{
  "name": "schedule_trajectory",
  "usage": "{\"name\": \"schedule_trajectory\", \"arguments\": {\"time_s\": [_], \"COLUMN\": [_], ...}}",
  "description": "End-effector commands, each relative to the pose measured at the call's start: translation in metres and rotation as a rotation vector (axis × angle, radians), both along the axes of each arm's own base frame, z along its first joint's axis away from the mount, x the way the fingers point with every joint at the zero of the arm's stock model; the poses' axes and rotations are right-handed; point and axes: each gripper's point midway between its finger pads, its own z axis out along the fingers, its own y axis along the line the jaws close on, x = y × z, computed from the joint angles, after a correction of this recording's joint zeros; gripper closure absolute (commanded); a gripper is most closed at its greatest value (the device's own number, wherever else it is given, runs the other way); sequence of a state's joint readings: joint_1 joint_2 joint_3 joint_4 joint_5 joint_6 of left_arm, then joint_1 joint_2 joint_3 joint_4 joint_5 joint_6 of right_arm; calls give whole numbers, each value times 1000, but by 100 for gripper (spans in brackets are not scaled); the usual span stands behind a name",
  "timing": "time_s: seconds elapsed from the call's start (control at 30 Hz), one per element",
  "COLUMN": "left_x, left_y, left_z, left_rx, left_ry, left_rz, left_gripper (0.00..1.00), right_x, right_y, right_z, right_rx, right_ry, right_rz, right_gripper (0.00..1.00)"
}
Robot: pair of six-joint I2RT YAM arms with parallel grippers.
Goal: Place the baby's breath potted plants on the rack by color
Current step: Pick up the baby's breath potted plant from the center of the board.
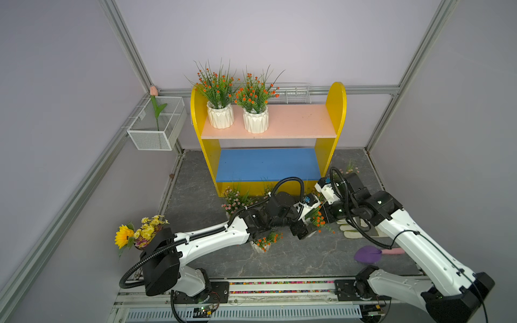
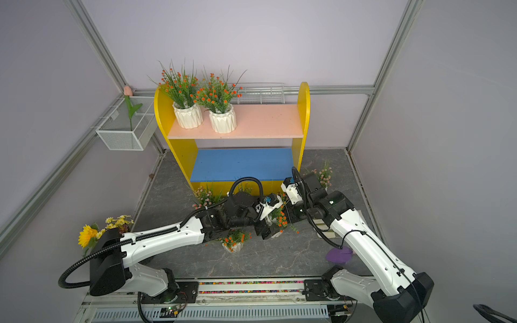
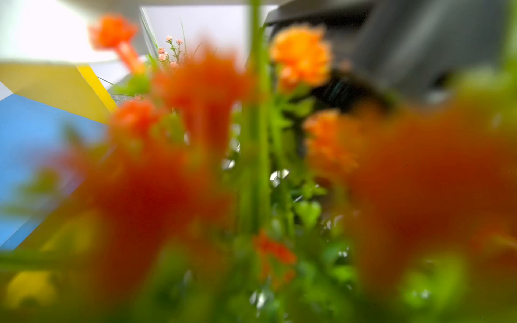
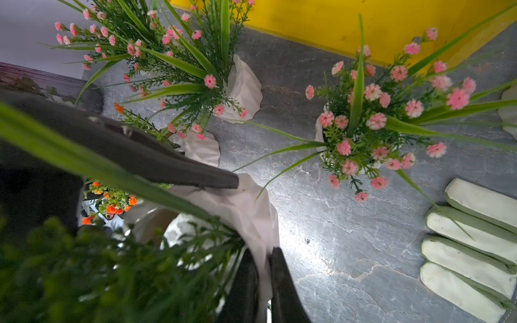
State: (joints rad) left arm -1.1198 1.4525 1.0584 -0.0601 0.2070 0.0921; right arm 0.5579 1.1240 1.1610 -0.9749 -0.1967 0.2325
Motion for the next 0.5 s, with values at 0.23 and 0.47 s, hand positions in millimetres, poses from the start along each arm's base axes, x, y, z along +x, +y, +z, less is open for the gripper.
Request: {"name": "schedule_trajectory", "arguments": {"time_s": [0.23,0.47], "left_x": [-6,5], "left_y": [-3,1], "left_z": [25,34], "left_rx": [-23,-26], "left_ry": [11,-19], "left_rz": [-27,32], "left_gripper": [66,68], "right_x": [16,18], "right_y": [8,-16], "right_z": [14,29], "right_rx": [110,112], "right_ry": [-94,-151], "right_rz": [-6,-80], "right_gripper": [83,72]}}
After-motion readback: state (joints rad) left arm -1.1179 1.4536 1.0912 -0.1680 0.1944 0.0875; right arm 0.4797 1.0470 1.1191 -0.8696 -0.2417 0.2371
